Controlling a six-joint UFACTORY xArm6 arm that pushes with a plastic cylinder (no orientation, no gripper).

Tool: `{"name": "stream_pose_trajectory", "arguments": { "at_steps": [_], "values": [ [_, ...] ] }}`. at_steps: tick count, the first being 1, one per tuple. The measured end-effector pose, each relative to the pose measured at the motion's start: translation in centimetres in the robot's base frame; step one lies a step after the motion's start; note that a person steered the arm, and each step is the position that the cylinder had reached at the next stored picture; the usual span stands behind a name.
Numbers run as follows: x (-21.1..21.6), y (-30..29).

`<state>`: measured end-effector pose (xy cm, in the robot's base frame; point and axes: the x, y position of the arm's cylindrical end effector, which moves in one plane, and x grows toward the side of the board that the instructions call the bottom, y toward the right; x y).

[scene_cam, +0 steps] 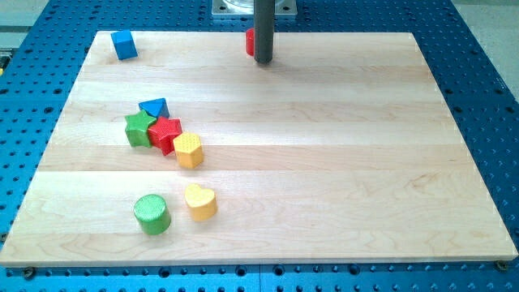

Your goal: Push the green star into the red star

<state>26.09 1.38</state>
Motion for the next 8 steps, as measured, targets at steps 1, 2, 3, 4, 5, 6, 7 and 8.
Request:
{"name": "stream_pose_trajectory", "arguments": {
  "at_steps": [1, 2, 3, 4, 5, 6, 7, 8],
  "values": [
    [1.3, -4.0],
    [4.3, -14.6],
    [6.5, -22.9],
    [8.3, -26.3],
    [12.6, -24.6],
    [16.0, -22.1],
    [17.2, -20.6],
    [20.0, -20.9]
  ]
}}
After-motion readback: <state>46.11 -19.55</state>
